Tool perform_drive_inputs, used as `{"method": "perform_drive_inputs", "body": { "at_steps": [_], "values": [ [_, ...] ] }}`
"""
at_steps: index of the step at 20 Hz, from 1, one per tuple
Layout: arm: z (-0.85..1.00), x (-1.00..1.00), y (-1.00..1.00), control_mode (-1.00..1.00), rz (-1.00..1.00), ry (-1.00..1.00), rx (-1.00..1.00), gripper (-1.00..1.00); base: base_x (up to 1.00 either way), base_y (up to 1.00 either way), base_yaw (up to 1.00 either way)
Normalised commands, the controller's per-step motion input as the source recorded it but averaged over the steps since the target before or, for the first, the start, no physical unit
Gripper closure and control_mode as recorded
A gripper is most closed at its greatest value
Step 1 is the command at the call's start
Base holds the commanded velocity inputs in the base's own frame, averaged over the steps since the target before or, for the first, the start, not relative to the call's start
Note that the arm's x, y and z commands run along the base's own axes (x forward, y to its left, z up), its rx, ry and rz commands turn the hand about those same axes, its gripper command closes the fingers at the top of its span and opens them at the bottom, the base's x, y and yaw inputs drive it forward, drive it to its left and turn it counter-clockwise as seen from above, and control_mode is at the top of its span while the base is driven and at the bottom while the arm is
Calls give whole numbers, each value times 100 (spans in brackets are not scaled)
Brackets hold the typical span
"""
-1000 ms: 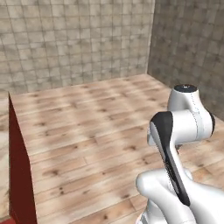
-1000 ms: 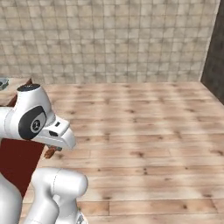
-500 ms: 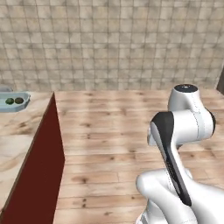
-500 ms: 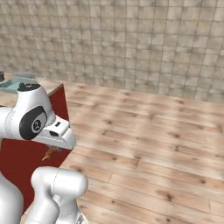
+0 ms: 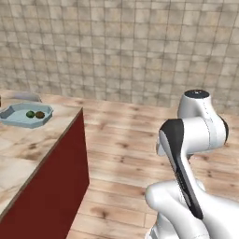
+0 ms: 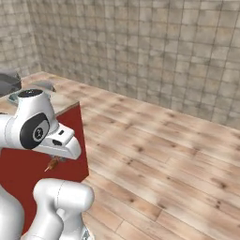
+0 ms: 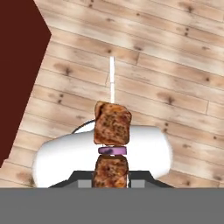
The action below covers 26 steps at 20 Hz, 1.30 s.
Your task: Place the cold items (kiwi and avocado) from the fridge in one tupperware on the dining counter. Place the warm items (kebab skewer and hot dog) in the stove area in another tupperware.
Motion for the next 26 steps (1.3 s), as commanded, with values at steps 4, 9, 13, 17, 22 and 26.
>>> {"method": "perform_drive_inputs", "body": {
  "at_steps": [4, 9, 13, 17, 22, 26],
  "values": [
    [0, 0, 0, 100, 0, 0, 0, 100, 100, -95, 42],
    [0, 0, 0, 100, 0, 0, 0, 100, 100, -95, 43],
    [0, 0, 0, 100, 0, 0, 0, 100, 100, -96, 42],
    [0, 0, 0, 100, 0, 0, 0, 100, 100, -95, 42],
    [0, 0, 0, 100, 0, 0, 0, 100, 100, -95, 44],
    [0, 0, 0, 100, 0, 0, 0, 100, 97, -93, 46]
  ]
}}
